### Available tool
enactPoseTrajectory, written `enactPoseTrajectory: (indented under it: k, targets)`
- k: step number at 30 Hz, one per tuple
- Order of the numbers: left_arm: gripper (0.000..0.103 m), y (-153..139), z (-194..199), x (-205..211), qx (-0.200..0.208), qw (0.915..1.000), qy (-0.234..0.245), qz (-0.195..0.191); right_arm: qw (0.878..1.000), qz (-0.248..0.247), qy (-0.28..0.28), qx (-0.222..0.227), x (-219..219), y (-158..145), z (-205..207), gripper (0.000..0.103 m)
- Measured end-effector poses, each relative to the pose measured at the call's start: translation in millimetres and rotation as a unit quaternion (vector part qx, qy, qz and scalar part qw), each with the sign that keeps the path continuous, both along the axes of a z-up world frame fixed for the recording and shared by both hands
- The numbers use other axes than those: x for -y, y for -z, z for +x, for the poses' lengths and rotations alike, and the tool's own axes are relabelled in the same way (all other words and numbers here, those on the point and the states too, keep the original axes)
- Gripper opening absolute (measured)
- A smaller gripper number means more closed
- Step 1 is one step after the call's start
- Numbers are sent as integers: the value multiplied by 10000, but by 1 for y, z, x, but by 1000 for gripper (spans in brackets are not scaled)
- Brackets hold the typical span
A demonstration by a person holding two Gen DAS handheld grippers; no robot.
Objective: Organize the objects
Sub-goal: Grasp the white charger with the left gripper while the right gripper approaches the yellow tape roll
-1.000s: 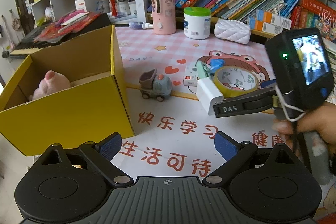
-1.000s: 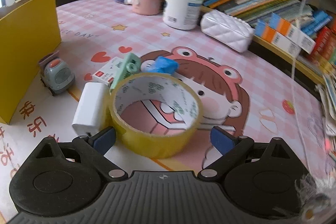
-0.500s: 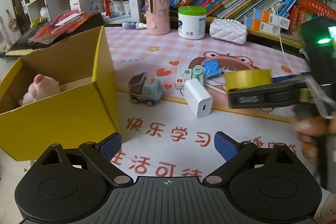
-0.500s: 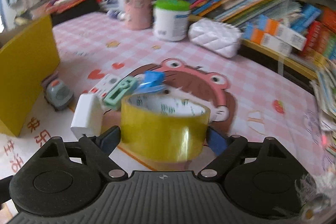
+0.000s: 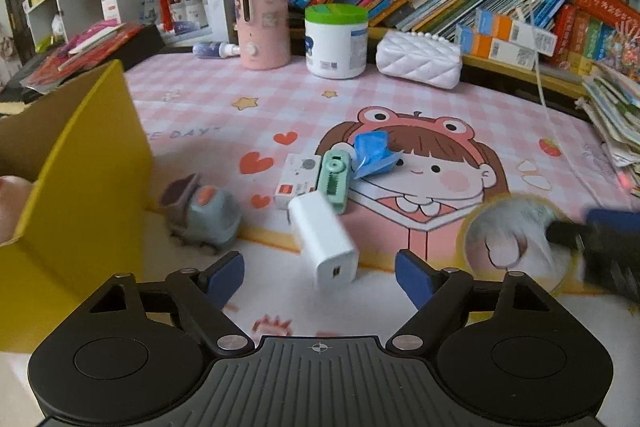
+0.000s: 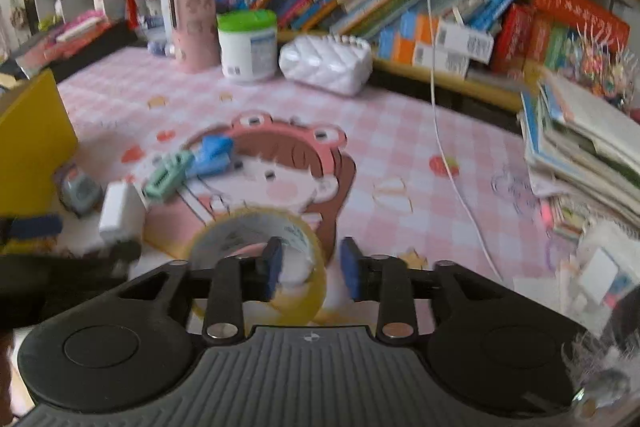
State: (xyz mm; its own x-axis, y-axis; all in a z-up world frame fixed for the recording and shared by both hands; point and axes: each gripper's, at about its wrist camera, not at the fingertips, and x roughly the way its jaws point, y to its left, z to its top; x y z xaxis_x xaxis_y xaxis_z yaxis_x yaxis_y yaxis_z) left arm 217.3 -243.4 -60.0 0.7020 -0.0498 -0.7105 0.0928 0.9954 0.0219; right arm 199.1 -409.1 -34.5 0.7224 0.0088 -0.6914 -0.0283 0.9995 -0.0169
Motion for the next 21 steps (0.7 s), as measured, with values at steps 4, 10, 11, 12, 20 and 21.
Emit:
enactPoseTrajectory:
  k: [4, 10, 11, 12, 20, 21]
  targets:
    - [74, 11, 17, 5, -82, 9999, -63, 132, 9999, 125, 43, 77, 6, 0, -12, 81]
    - [29, 22, 28, 3, -279, 9996, 6, 70, 9994, 150, -304, 59, -3, -2, -16, 99]
    - [25, 21, 27, 3, -286, 9995, -11, 113, 9992, 128, -386, 41, -7, -1, -16, 101]
    - [24, 20, 26, 1, -281, 9996, -17, 95, 9988, 95, -478, 18, -10, 1, -15, 102]
    - [24, 0, 3, -14, -135, 9998, 75, -114, 9956, -256, -823, -359, -37, 27, 3, 103]
    - [24, -3, 0, -16, -126, 9998, 86, -138, 9955, -296, -809, -399, -38, 30, 6, 103]
